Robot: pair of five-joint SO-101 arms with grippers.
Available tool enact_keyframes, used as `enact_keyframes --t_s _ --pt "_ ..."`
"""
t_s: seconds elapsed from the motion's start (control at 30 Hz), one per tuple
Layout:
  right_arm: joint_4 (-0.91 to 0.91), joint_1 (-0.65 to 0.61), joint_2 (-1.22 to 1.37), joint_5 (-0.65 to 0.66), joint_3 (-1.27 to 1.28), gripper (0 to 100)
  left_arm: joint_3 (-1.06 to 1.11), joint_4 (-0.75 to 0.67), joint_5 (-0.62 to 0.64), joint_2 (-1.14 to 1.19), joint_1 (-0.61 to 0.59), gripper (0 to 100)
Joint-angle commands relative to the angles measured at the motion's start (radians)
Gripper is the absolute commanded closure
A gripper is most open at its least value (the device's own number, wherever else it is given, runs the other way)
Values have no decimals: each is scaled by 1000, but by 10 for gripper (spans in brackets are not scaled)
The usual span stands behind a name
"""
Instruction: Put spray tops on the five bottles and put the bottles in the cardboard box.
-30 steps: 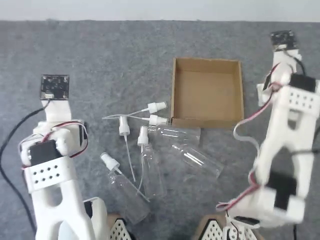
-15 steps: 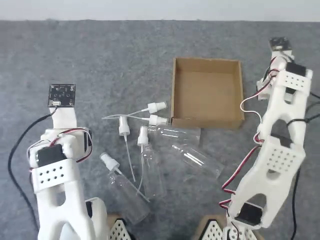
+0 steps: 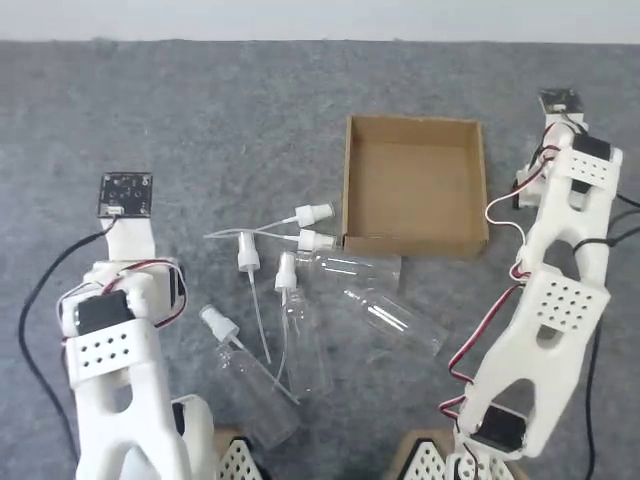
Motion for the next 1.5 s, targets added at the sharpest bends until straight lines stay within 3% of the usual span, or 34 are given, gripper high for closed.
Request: enact_keyframes --t_s 0.0,0.27,0.47,0.7,0.87,1.07,1.2,1.47 --pt "79 21 -130 14 -64 993 12 -63 -5 -5 -2 840" --pt "321 -73 -369 14 -64 993 22 -72 -5 -5 -2 840" --pt "506 -242 -553 5 -60 993 24 -72 -5 -5 -2 840" --pt "518 -495 -845 -91 170 993 24 -72 -5 -5 -2 840" --pt "357 -812 -1032 -199 482 993 21 -72 -5 -5 -6 840" --pt "58 -1093 -1040 -359 755 993 -21 -72 -3 -6 -138 837" --pt "-62 -1184 -955 -454 802 993 -54 -72 31 -5 -186 837" --pt "-219 -1241 -746 -598 799 991 -90 -74 37 -3 -287 837"
